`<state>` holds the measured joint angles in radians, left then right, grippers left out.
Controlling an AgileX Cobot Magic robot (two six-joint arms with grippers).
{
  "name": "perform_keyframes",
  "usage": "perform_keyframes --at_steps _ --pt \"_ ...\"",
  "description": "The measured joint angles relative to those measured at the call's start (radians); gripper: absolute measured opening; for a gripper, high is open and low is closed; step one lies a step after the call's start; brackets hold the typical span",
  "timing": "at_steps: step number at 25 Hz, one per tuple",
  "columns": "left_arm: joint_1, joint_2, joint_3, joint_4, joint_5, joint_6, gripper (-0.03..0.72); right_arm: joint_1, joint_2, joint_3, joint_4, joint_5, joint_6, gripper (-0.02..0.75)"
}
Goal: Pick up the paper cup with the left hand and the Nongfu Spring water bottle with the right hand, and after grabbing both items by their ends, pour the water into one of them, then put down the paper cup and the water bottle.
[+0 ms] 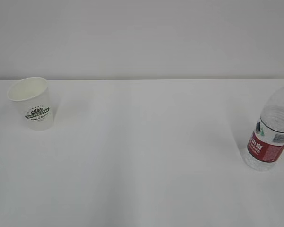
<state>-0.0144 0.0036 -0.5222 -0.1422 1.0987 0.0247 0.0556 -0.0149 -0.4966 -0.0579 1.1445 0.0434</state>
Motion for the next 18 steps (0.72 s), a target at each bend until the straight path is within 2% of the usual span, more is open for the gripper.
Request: perform_keyframes --at_steps 18 --pt "0.0 0.0 0.0 0.0 0.0 0.0 0.58 0.0 0.0 0.0 0.0 0.0 0.0 0.568"
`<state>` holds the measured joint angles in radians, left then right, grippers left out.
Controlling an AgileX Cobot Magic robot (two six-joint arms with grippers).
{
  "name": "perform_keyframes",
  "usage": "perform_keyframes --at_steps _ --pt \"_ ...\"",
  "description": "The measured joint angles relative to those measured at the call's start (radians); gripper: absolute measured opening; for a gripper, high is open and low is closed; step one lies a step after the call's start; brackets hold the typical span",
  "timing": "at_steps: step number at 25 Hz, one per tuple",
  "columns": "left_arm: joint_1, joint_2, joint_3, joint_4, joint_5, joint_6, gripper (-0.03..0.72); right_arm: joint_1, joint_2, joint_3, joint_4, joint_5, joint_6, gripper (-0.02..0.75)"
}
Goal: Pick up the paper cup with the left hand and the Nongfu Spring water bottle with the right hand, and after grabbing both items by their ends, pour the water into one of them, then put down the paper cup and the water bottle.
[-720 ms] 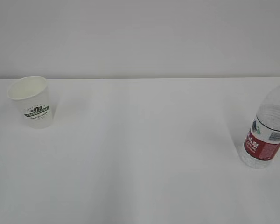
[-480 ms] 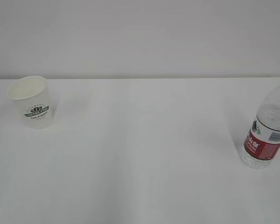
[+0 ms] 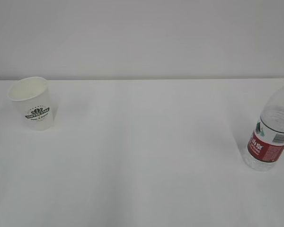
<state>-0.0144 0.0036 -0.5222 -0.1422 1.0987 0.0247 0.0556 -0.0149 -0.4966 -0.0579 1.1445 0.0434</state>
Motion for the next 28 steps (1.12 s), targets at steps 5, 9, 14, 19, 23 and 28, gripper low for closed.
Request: perform_keyframes --at_steps 5,9,14,19,23,28 --pt "0.0 0.0 0.0 0.0 -0.002 0.0 0.579 0.0 0.0 0.0 0.0 0.0 0.0 0.568" --pt "0.0 0.0 0.0 0.0 -0.002 0.0 0.579 0.0 0.0 0.0 0.0 0.0 0.0 0.568" --pt "0.0 0.0 0.0 0.0 -0.002 0.0 0.579 0.0 0.0 0.0 0.0 0.0 0.0 0.568" --pt "0.0 0.0 0.0 0.0 -0.002 0.0 0.579 0.0 0.0 0.0 0.0 0.0 0.0 0.568" --pt "0.0 0.0 0.0 0.0 -0.002 0.0 0.579 0.0 0.0 0.0 0.0 0.0 0.0 0.568" --pt "0.0 0.0 0.0 0.0 -0.004 0.0 0.579 0.0 0.0 -0.013 0.0 -0.005 0.0 0.568"
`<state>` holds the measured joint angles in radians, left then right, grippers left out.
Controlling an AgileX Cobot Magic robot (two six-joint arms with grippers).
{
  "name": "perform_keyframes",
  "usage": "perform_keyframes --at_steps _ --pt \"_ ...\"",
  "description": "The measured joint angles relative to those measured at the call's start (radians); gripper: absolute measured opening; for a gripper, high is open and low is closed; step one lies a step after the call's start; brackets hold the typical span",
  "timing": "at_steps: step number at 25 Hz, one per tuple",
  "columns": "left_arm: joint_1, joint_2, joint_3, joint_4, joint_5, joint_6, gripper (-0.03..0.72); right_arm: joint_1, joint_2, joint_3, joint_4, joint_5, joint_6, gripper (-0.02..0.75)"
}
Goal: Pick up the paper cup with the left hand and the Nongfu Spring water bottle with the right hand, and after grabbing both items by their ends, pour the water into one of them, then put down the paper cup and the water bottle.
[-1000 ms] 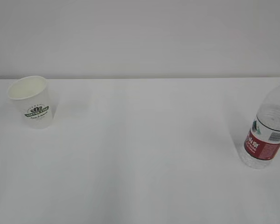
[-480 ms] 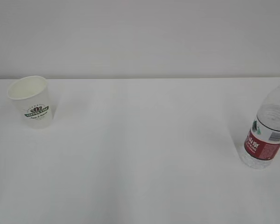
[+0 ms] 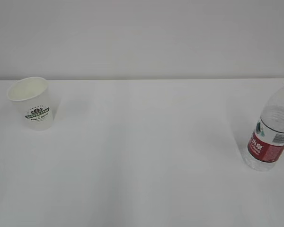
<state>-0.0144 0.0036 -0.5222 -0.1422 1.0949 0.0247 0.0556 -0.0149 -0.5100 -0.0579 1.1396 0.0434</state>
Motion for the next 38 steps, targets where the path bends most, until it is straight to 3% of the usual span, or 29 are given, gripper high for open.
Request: perform_keyframes --at_steps 12,21,31,38 --pt "0.0 0.103 -0.022 0.012 -0.194 0.0 0.579 -0.004 0.0 -0.025 0.034 -0.177 -0.009 0.568" --pt "0.0 0.232 -0.022 0.116 -0.373 0.0 0.579 -0.004 0.044 -0.025 0.035 -0.319 -0.049 0.568" --pt "0.0 0.326 -0.022 0.123 -0.573 0.0 0.579 -0.003 0.135 -0.025 0.031 -0.519 -0.057 0.568" --pt "0.0 0.366 -0.022 0.127 -0.65 0.0 0.579 -0.003 0.205 -0.025 0.031 -0.557 -0.059 0.568"
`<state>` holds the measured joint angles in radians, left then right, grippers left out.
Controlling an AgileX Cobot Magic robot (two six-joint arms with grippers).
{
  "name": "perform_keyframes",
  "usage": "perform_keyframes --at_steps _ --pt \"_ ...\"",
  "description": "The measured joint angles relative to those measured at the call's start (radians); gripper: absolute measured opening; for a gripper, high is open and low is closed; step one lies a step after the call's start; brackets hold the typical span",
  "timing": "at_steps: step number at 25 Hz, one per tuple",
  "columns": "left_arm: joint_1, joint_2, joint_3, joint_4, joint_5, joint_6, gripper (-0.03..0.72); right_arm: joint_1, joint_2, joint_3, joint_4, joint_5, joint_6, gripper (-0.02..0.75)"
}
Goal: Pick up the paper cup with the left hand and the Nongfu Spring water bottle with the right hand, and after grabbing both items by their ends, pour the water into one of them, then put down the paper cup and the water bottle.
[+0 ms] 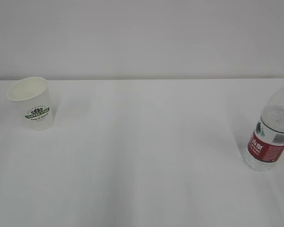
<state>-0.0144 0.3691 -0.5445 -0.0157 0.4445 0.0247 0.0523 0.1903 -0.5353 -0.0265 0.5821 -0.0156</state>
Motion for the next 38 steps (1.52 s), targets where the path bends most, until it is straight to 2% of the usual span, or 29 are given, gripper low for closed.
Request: perform_keyframes --at_steps 19,29,38 --pt "0.0 0.027 0.0 0.002 -0.026 0.0 0.579 0.0 0.037 0.0 0.0 -0.045 0.0 0.568" --pt "0.0 0.052 0.002 -0.006 -0.094 0.0 0.579 0.0 0.037 0.004 -0.002 -0.13 0.0 0.568" --pt "0.0 0.165 0.127 0.016 -0.122 0.0 0.579 0.0 0.038 0.189 -0.043 -0.238 0.0 0.568"
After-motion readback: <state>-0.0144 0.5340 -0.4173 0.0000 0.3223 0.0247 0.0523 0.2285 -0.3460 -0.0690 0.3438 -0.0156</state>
